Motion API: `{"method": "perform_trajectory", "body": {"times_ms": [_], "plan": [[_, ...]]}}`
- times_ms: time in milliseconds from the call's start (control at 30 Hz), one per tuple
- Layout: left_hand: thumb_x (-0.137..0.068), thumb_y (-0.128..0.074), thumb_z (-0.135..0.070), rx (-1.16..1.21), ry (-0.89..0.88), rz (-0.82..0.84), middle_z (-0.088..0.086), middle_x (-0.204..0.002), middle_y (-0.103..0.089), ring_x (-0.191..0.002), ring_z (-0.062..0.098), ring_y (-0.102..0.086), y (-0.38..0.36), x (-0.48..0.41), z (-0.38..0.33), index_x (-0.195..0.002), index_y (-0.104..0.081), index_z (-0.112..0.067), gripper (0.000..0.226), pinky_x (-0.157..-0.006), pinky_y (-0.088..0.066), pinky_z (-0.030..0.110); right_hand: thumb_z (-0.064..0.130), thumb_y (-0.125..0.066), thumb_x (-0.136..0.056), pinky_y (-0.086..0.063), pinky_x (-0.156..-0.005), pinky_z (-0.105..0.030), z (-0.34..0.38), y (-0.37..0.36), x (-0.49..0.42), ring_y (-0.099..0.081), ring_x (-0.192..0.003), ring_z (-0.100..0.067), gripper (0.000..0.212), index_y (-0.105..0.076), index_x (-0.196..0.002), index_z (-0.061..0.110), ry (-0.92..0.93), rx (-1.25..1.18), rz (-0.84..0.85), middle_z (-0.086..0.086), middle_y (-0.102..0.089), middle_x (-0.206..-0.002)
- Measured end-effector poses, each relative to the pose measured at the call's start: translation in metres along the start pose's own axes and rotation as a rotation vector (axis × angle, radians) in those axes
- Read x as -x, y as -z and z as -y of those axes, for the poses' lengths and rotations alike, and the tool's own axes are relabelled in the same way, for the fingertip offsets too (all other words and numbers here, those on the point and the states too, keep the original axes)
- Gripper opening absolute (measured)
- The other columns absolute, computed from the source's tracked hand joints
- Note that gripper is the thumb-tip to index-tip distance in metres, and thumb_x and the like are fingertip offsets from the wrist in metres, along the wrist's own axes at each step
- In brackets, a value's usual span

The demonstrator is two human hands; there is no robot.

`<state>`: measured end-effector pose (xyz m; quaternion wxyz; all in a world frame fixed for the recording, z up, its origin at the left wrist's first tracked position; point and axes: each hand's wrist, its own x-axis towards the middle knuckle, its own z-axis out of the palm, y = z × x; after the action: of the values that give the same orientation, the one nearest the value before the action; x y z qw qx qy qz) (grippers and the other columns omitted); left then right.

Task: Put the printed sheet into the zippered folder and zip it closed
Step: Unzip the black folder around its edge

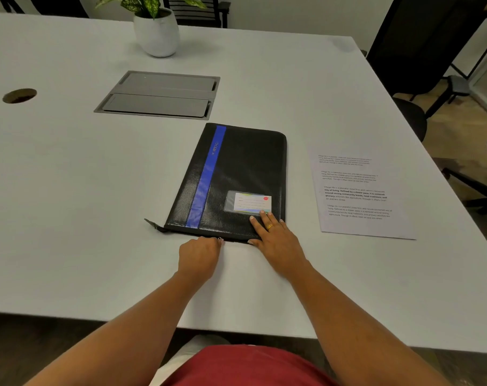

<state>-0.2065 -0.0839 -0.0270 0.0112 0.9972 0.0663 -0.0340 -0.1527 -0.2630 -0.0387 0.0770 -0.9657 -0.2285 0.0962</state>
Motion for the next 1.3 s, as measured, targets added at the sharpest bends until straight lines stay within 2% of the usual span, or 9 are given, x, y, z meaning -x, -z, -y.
{"method": "perform_trajectory", "body": {"times_ms": [100, 200, 233, 300, 367, 600, 1033, 1167, 1300], "plan": [[-0.101, -0.034, -0.027, 0.018, -0.001, 0.032, 0.011, -0.093, -0.069, -0.083, 0.03, -0.065, -0.001, 0.001, 0.005, -0.095, -0.064, -0.01, 0.034, -0.062, -0.032, 0.029, 0.048, -0.025, -0.095, -0.006, -0.118, -0.039, 0.0, -0.003, 0.002, -0.004, -0.145, -0.021, 0.058, -0.008, -0.146, 0.026, -0.01, -0.028, -0.016, -0.004, -0.009, -0.157], [-0.082, -0.07, -0.019, 0.002, -0.012, -0.024, 0.011, -0.06, -0.066, -0.049, 0.027, -0.062, 0.008, 0.006, 0.005, -0.066, -0.065, -0.008, 0.02, -0.05, -0.027, 0.022, 0.048, -0.025, -0.096, -0.005, -0.118, -0.04, -0.001, -0.004, 0.004, -0.004, -0.146, -0.02, 0.057, -0.009, -0.146, 0.027, -0.02, -0.063, -0.025, -0.002, -0.008, -0.157], [-0.083, -0.069, -0.019, -0.023, -0.001, -0.044, 0.01, -0.061, -0.066, -0.05, 0.026, -0.062, 0.005, 0.007, 0.005, -0.067, -0.065, -0.009, 0.02, -0.049, -0.028, 0.022, 0.047, -0.025, -0.096, -0.005, -0.118, -0.04, -0.001, -0.003, 0.004, -0.004, -0.146, -0.019, 0.057, -0.009, -0.146, 0.027, -0.02, -0.07, -0.027, -0.002, -0.008, -0.157], [-0.099, -0.04, -0.029, 0.015, 0.038, 0.02, 0.009, -0.086, -0.068, -0.076, 0.026, -0.065, 0.0, 0.007, 0.002, -0.088, -0.064, -0.011, 0.032, -0.059, -0.032, 0.027, 0.046, -0.026, -0.096, -0.005, -0.118, -0.039, 0.0, -0.002, 0.005, -0.004, -0.146, -0.019, 0.056, -0.01, -0.146, 0.027, -0.02, -0.089, -0.029, -0.002, -0.008, -0.157], [-0.101, -0.028, -0.031, 0.085, 0.114, 0.027, 0.009, -0.095, -0.067, -0.086, 0.027, -0.063, -0.005, 0.006, 0.005, -0.096, -0.062, -0.01, 0.041, -0.064, -0.034, 0.028, 0.045, -0.026, -0.096, -0.005, -0.118, -0.039, 0.0, -0.001, 0.007, -0.004, -0.146, -0.019, 0.055, -0.011, -0.146, 0.026, -0.022, -0.102, -0.032, -0.002, -0.008, -0.157], [-0.101, -0.027, -0.034, 0.074, 0.19, -0.014, 0.014, -0.097, -0.066, -0.09, 0.029, -0.064, -0.006, 0.008, 0.014, -0.095, -0.064, -0.005, 0.047, -0.073, -0.045, 0.031, 0.043, -0.025, -0.097, -0.003, -0.118, -0.039, -0.003, 0.001, 0.01, -0.003, -0.146, -0.018, 0.055, -0.01, -0.146, 0.025, -0.022, -0.102, -0.025, -0.002, -0.007, -0.158], [-0.101, -0.026, -0.037, 0.047, 0.284, 0.043, 0.01, -0.099, -0.067, -0.092, 0.029, -0.064, -0.002, 0.01, 0.01, -0.096, -0.063, -0.008, 0.047, -0.071, -0.045, 0.03, 0.045, -0.026, -0.096, -0.004, -0.118, -0.038, -0.001, -0.001, 0.009, -0.004, -0.145, -0.017, 0.055, -0.012, -0.146, 0.024, -0.036, -0.12, -0.022, -0.001, -0.009, -0.157], [-0.101, -0.031, -0.033, 0.12, 0.223, -0.017, 0.017, -0.096, -0.067, -0.089, 0.033, -0.064, -0.005, 0.009, 0.015, -0.094, -0.063, -0.003, 0.044, -0.07, -0.042, 0.031, 0.049, -0.025, -0.095, -0.015, -0.117, -0.04, -0.004, 0.001, 0.006, -0.011, -0.145, -0.02, 0.058, -0.013, -0.146, 0.024, -0.001, -0.02, -0.026, -0.003, -0.014, -0.156], [-0.102, -0.03, -0.032, 0.083, 0.17, -0.024, 0.016, -0.093, -0.068, -0.086, 0.031, -0.064, -0.003, 0.012, 0.014, -0.091, -0.064, -0.003, 0.045, -0.067, -0.04, 0.03, 0.05, -0.02, -0.095, -0.026, -0.113, -0.043, -0.007, 0.008, 0.001, -0.02, -0.142, -0.028, 0.06, -0.014, -0.146, 0.019, 0.074, 0.13, -0.002, -0.011, -0.02, -0.154]]}}
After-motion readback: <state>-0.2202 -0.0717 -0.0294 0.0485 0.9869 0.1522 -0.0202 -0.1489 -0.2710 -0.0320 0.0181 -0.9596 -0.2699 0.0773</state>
